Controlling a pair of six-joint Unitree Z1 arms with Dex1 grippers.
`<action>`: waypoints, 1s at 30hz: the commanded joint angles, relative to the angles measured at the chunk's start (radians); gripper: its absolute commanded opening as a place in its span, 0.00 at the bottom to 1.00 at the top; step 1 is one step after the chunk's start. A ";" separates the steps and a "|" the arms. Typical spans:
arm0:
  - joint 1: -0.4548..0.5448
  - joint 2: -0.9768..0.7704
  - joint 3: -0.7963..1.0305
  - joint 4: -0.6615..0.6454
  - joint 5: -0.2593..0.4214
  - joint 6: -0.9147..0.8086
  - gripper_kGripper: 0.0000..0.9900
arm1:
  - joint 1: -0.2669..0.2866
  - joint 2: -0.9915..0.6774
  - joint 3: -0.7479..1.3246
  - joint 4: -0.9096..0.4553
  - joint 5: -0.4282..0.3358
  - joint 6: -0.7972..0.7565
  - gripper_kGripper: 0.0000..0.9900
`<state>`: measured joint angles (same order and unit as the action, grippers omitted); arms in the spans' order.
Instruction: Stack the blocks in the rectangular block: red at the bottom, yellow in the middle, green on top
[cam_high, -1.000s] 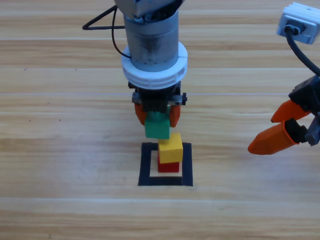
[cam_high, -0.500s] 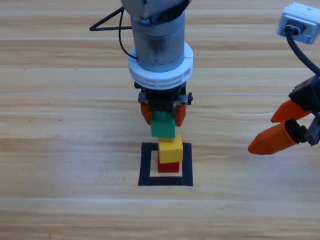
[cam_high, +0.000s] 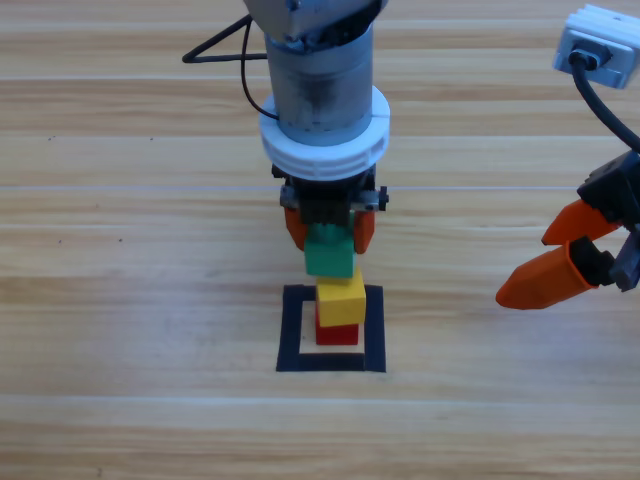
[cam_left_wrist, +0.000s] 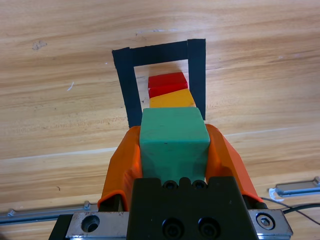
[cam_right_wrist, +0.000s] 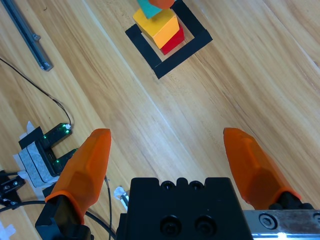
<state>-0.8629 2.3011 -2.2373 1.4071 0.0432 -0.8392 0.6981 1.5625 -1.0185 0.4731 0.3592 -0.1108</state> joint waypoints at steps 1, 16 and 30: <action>-0.038 0.061 0.002 0.007 0.006 -0.011 0.07 | -0.025 0.014 0.026 -0.016 0.007 -0.007 1.00; -0.039 0.066 0.005 0.007 0.006 -0.014 0.08 | -0.025 0.021 0.025 -0.016 0.009 -0.009 1.00; -0.039 0.081 0.005 0.007 0.007 -0.015 0.08 | -0.025 0.022 0.025 -0.016 0.011 -0.007 1.00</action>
<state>-0.8827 2.3226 -2.2373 1.4071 0.0432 -0.8464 0.6980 1.5625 -1.0185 0.4731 0.3592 -0.1108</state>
